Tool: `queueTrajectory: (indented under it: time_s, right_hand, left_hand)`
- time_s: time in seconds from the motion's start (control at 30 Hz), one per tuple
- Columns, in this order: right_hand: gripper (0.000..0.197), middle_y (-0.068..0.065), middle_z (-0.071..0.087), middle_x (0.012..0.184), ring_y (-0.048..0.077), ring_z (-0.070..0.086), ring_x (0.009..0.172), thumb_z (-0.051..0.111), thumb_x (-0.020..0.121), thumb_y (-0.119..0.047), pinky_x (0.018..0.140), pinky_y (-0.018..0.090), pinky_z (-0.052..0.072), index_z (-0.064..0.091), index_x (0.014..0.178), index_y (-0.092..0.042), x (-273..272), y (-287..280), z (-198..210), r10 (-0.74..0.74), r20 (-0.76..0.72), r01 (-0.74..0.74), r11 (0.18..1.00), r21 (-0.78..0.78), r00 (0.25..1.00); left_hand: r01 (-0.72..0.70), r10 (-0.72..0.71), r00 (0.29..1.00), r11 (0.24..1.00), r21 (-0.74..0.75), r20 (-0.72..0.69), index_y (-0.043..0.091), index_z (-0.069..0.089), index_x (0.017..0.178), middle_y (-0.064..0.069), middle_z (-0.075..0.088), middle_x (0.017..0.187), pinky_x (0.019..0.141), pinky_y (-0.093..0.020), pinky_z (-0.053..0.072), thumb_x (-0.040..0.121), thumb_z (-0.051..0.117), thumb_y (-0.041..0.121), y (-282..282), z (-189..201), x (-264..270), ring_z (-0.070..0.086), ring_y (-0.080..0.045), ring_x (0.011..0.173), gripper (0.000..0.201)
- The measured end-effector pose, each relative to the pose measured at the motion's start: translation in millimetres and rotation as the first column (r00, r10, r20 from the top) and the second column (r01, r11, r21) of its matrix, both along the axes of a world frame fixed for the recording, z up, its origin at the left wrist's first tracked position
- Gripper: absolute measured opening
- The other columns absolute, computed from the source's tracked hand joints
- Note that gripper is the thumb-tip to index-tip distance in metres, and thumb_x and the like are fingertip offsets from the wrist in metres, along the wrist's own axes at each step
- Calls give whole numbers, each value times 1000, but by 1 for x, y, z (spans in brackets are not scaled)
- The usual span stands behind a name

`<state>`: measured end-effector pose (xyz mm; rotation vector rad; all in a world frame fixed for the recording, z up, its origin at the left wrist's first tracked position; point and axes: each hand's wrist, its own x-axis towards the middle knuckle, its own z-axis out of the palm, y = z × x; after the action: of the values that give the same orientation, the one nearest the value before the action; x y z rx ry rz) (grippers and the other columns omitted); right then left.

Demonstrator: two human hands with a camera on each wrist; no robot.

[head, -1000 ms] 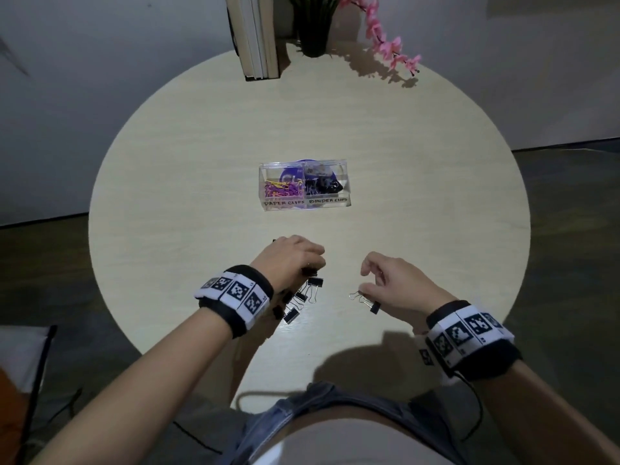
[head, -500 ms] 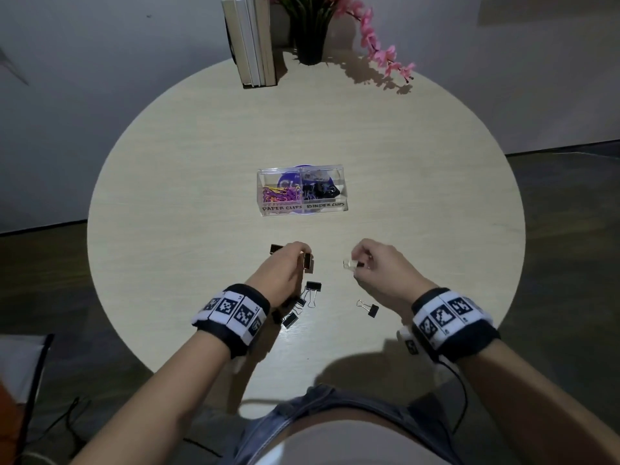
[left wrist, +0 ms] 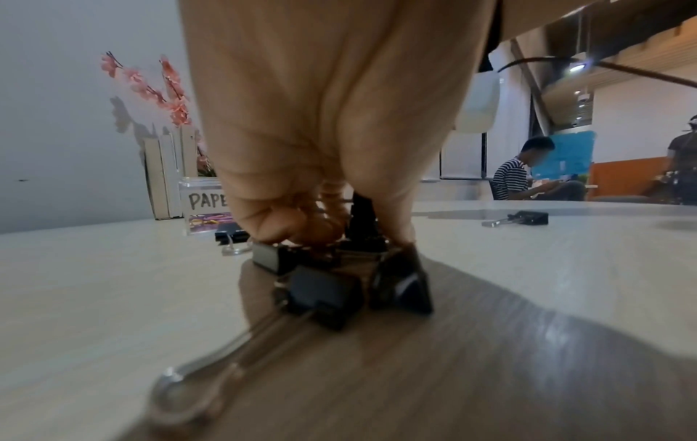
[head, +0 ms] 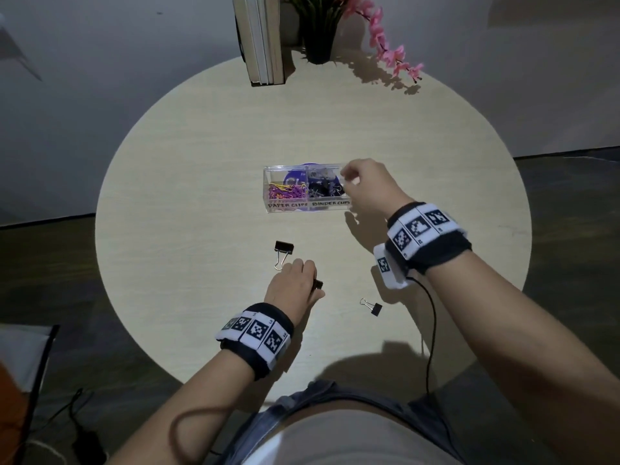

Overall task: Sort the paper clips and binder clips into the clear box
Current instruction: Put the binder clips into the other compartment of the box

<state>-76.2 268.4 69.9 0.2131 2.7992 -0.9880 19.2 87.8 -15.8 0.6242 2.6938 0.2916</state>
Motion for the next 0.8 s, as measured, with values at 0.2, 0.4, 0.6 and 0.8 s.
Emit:
queueTrajectory:
  time_s: [0.2,0.4,0.6,0.8]
  right_hand:
    - [8,1,69,78,15,64,70,57,80,-12,57,28,49,63,77,-10,101,10,-17,138,390,-195,974,112,910]
    - [26,4,54,85,26,52,76,69,77,-19,60,31,37,44,86,-16,145,0,-48,152,383,-251,942,222,911]
    - [16,9,55,80,27,50,70,54,77,-5,48,25,29,43,69,-13,141,-8,-50,182,345,-262,944,202,921]
    - [20,15,61,83,25,54,75,41,89,-5,58,27,39,48,71,-8,85,-32,-50,223,297,-197,974,-115,929]
  left_hand:
    - [-19,19,1000,999,29,18,3,47,112,-17,53,113,85,-37,42,90,50,25,6,0,-1,50,-32,104,31]
    - [-168,145,984,953,251,108,3,54,107,-16,54,108,87,-38,44,84,54,16,-6,5,-3,51,-30,99,27]
    - [-752,442,659,380,538,609,3,59,81,-4,59,66,56,-24,46,92,44,14,-35,28,-17,55,-11,57,22]
    - [-961,1,153,-233,149,988,13,49,60,-1,47,56,49,-18,40,76,40,27,-106,14,-28,43,-12,46,23]
